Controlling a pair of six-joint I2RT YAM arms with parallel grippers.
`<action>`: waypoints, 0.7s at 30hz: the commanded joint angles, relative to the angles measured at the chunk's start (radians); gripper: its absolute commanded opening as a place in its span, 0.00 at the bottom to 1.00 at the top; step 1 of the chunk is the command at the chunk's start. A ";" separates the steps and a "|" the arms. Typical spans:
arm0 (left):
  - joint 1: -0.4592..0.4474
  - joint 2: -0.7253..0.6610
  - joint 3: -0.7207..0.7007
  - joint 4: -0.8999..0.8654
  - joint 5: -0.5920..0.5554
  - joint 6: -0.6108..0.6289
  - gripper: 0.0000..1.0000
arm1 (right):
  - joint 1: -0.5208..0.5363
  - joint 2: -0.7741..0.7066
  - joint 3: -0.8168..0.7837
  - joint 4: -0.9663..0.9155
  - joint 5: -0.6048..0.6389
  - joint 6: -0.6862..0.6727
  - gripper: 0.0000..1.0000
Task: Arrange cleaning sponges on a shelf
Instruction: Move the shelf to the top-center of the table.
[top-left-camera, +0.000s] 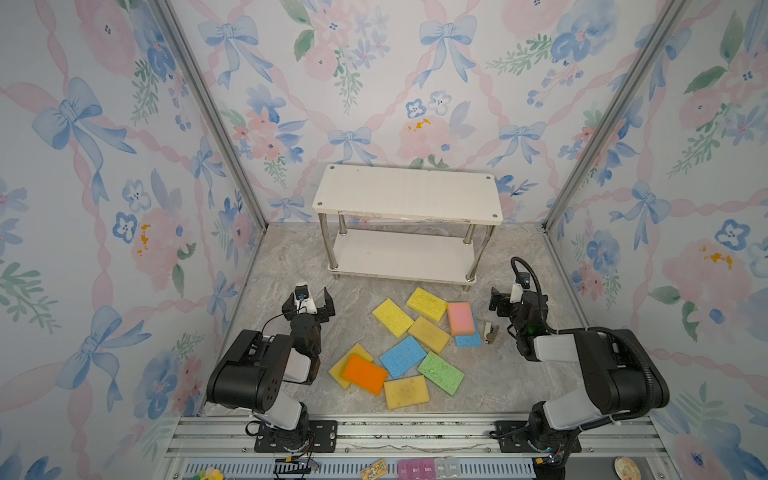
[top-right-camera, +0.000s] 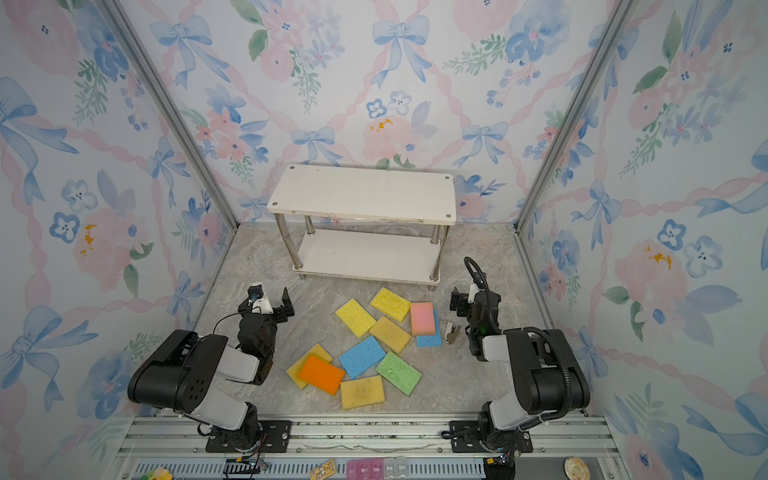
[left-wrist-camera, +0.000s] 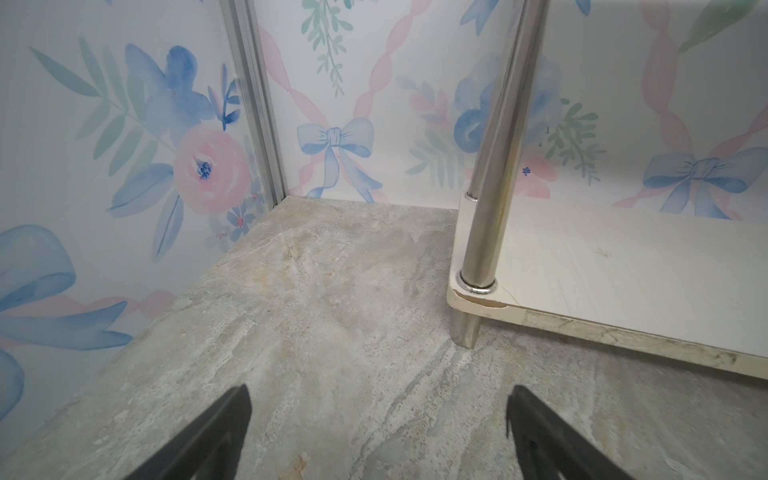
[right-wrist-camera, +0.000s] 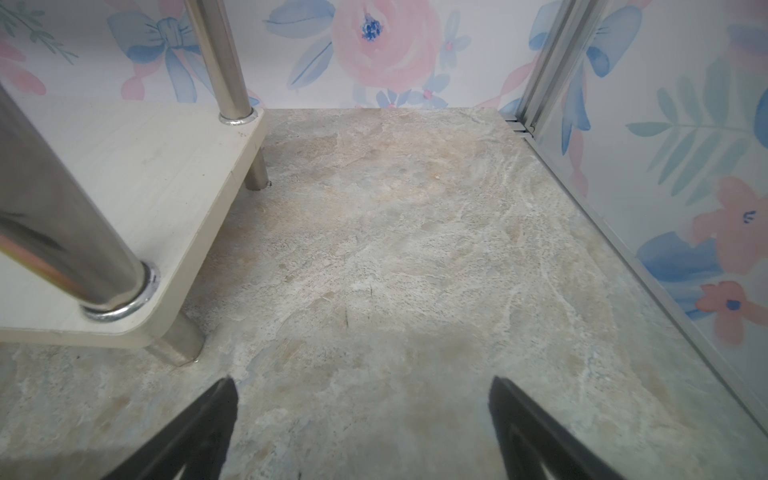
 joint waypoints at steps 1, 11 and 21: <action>0.010 0.008 0.017 0.021 0.003 0.019 0.98 | -0.009 0.008 0.020 0.021 -0.004 -0.003 0.97; 0.029 -0.024 0.041 -0.047 0.036 0.010 0.98 | -0.002 -0.064 0.145 -0.272 0.047 0.004 0.97; 0.023 -0.381 0.213 -0.596 -0.106 -0.183 0.98 | -0.022 -0.133 0.579 -0.885 0.115 0.177 0.97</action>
